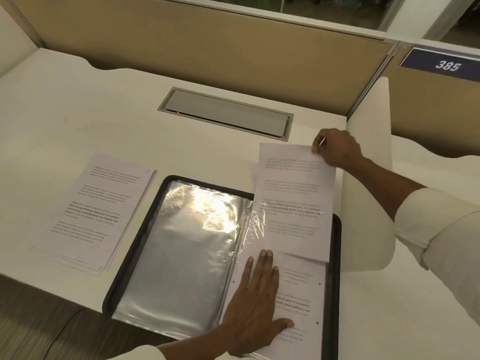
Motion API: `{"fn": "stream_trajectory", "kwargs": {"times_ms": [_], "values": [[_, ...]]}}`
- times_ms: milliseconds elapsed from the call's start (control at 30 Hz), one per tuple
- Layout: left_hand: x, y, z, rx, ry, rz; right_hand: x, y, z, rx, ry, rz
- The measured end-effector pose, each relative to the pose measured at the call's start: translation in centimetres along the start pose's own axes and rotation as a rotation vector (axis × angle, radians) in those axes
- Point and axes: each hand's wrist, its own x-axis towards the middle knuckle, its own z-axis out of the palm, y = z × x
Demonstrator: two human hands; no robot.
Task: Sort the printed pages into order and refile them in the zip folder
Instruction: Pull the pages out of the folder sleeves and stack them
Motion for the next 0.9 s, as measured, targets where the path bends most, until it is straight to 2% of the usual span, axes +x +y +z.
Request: {"fn": "stream_trajectory", "kwargs": {"times_ms": [133, 333, 500, 600, 633, 700, 833, 900], "values": [[0.0, 0.0, 0.1, 0.010, 0.008, 0.003, 0.8, -0.9, -2.7, 0.091, 0.199, -0.071], [0.2, -0.1, 0.5, 0.011, 0.027, 0.001, 0.1, -2.4, -6.8, 0.194, 0.497, -0.478], [0.3, -0.1, 1.1, 0.008, 0.005, 0.013, -1.8, -4.8, -10.5, 0.252, 0.657, -0.559], [0.5, -0.4, 0.2, -0.006, -0.024, 0.001, -3.4, -6.2, -12.4, 0.287, 0.671, -0.587], [0.6, -0.6, -0.5, -0.056, 0.002, -0.016, -3.9, -6.6, -12.8, 0.312, 0.655, -0.591], [0.7, -1.1, -2.0, -0.323, 0.077, -0.122, -4.9, -7.3, -13.1, 0.358, 0.622, -0.602], [1.3, -3.3, -5.6, -0.873, 0.421, -0.444, -6.2, -8.5, -12.5, 0.384, 0.581, -0.609], [1.4, -5.0, -7.6, -1.063, 0.550, -0.599, -6.7, -9.2, -11.6, 0.425, 0.523, -0.599]]}}
